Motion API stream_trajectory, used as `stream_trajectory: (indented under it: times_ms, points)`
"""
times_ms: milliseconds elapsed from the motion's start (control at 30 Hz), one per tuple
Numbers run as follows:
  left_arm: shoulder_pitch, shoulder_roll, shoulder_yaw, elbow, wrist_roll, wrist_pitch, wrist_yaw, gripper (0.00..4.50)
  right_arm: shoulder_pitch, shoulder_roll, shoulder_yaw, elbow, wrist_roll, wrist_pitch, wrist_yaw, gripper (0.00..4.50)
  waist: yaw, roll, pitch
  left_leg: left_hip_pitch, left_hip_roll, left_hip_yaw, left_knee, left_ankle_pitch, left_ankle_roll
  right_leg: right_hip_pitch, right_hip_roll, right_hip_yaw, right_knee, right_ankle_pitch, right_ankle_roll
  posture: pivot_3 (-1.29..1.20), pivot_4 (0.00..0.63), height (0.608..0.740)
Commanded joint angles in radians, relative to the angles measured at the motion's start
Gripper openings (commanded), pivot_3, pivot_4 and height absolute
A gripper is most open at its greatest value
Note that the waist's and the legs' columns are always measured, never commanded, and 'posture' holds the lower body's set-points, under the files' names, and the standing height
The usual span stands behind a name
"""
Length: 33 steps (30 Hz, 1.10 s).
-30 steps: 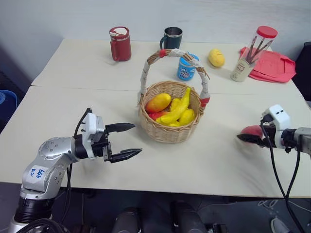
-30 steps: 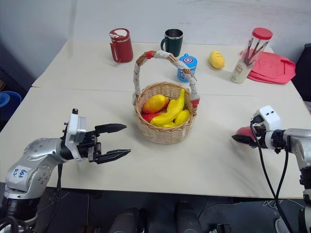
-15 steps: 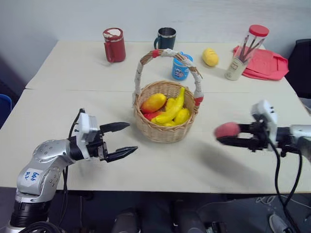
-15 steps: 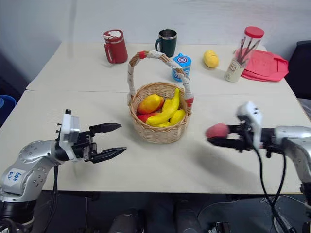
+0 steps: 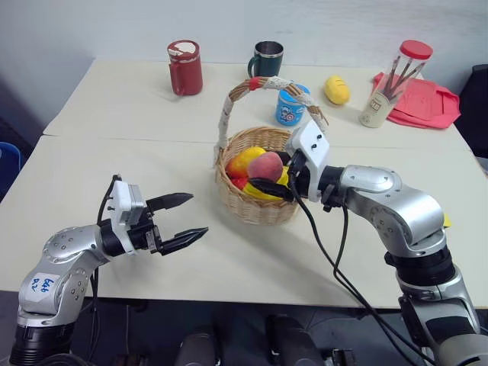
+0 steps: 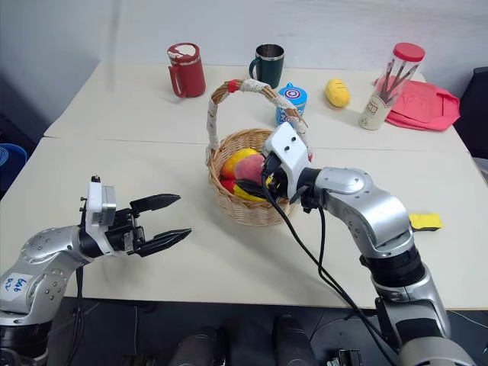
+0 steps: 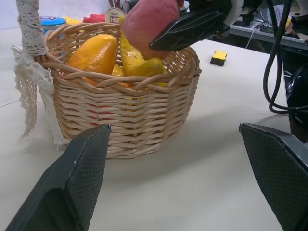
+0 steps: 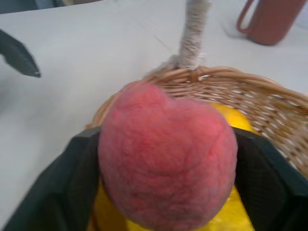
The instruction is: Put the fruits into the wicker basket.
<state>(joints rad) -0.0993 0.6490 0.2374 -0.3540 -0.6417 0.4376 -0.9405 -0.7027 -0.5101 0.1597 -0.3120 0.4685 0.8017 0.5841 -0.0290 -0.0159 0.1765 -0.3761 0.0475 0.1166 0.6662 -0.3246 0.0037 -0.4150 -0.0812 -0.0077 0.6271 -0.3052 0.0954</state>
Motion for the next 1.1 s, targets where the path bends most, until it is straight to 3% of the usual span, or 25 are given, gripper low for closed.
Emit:
stream_trajectory:
  times_ms: [33,100,167,300,367,500,733,867,1100]
  points:
    - [0.007,0.005,0.015,-0.050,-0.021,-0.009,0.008,4.50,0.022,-0.001,-0.062,-0.065,0.037,-0.070,0.059,4.49,0.000,0.000,0.000,0.000,0.001,0.000,0.000,0.000,0.000,0.000,0.000,-0.002,0.000,0.000,0.000,0.00,0.150,0.740]
    - [-0.001,0.005,0.011,-0.047,-0.020,-0.008,0.011,4.50,0.089,-0.020,-0.130,-0.126,0.130,-0.142,0.185,4.49,0.002,0.000,0.000,0.000,0.001,0.000,0.000,0.000,0.000,0.000,0.000,-0.002,0.000,0.000,0.000,0.00,0.150,0.740]
    - [-0.003,0.004,0.009,-0.047,-0.021,-0.008,0.013,4.50,0.130,-0.030,-0.180,-0.146,0.165,-0.171,0.220,4.49,0.003,0.000,0.000,0.000,0.002,-0.001,0.000,0.000,-0.001,0.001,0.001,-0.004,0.000,0.000,0.000,0.00,0.150,0.740]
    - [-0.017,0.003,0.024,-0.041,-0.048,0.013,0.021,4.50,0.216,-0.120,-0.307,-0.186,0.291,-0.098,0.267,4.49,0.002,0.000,0.000,0.002,0.001,-0.001,0.000,-0.001,0.000,0.003,0.000,-0.003,0.000,0.000,0.001,0.00,0.150,0.740]
    - [-0.015,0.004,0.035,-0.042,-0.050,0.008,0.028,4.50,0.287,-0.212,-0.395,-0.183,0.353,-0.082,0.361,4.49,0.003,0.000,0.000,0.003,0.000,-0.001,0.000,-0.001,0.001,0.003,-0.001,-0.003,-0.001,0.001,0.001,0.00,0.150,0.740]
    - [-0.008,0.005,0.049,-0.047,-0.058,0.008,0.034,4.50,0.312,-0.299,-0.471,-0.037,0.291,-0.148,0.377,4.49,-0.001,0.000,0.000,0.005,0.001,-0.002,0.000,-0.002,0.004,0.004,-0.002,-0.003,-0.002,0.001,0.001,0.00,0.150,0.740]
    - [0.003,0.002,0.056,-0.066,-0.068,0.011,0.047,4.50,0.243,-0.329,-0.441,0.147,0.184,-0.300,0.450,4.49,-0.004,0.000,0.001,0.008,0.004,0.000,-0.001,-0.001,0.000,0.003,0.002,0.000,0.001,0.000,0.001,0.00,0.150,0.740]
    - [-0.006,0.007,0.054,-0.050,-0.067,0.006,0.041,4.50,0.129,-0.278,-0.356,0.274,0.133,-0.366,0.498,4.49,-0.003,0.000,0.001,0.007,0.003,0.002,0.000,0.002,-0.003,0.003,0.002,0.001,0.000,0.000,0.001,0.00,0.150,0.740]
    - [-0.045,-0.003,0.022,-0.038,-0.059,0.005,0.042,4.50,-0.118,-0.174,-0.134,0.532,0.050,-0.323,0.647,4.49,-0.002,0.001,0.001,0.006,0.004,0.002,0.000,0.002,-0.004,0.001,0.001,0.001,0.000,0.001,0.001,0.00,0.150,0.740]
